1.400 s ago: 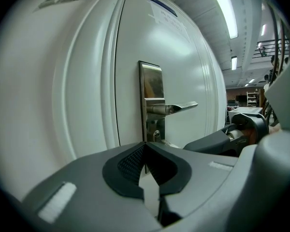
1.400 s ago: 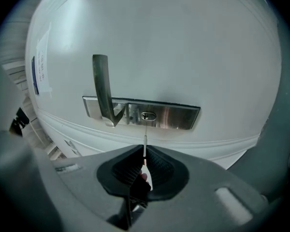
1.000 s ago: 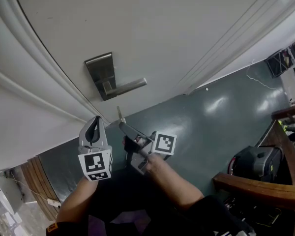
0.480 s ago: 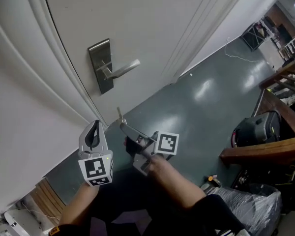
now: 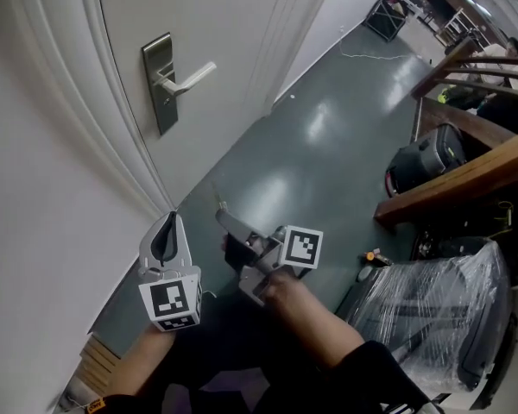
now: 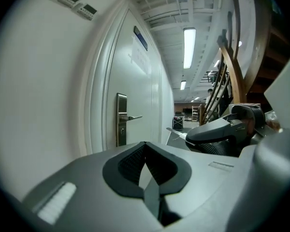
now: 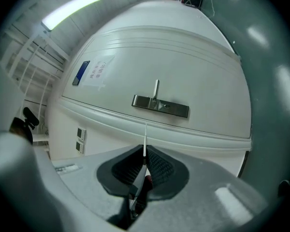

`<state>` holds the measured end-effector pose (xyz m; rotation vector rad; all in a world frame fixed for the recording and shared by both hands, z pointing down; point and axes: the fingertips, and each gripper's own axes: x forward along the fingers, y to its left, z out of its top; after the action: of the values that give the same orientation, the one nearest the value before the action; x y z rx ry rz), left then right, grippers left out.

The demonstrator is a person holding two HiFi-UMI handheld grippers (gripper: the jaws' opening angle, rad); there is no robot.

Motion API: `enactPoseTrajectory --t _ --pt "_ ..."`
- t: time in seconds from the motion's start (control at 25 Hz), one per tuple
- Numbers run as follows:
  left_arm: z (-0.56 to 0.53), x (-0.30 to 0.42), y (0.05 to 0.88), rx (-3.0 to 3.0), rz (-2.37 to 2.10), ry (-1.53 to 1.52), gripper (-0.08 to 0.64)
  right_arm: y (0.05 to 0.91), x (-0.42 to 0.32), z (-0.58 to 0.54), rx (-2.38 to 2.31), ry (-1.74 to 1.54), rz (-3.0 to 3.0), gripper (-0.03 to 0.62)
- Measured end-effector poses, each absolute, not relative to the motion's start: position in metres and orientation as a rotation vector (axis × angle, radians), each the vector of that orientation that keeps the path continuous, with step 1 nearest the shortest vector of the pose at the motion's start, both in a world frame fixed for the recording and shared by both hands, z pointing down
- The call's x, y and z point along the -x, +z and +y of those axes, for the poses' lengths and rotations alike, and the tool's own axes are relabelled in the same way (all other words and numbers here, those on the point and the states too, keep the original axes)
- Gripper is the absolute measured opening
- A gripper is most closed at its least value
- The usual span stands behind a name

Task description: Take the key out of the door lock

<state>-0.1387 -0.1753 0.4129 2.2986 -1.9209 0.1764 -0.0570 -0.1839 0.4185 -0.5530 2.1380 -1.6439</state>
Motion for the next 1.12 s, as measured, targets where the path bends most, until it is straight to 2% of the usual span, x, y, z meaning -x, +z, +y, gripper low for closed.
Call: enactPoseTrajectory --t 0.6,1.12 --pt "-0.101 0.061 0.393 -2.451 -1.718 0.075 0.018 0.405 -0.015 -0.089 0.720 -1.573 2.083 0.015" --pt "0.001 -0.027 0.383 -2.427 -1.775 0.134 0.018 0.393 -0.109 0.014 0.677 -1.542 2.083 0.015"
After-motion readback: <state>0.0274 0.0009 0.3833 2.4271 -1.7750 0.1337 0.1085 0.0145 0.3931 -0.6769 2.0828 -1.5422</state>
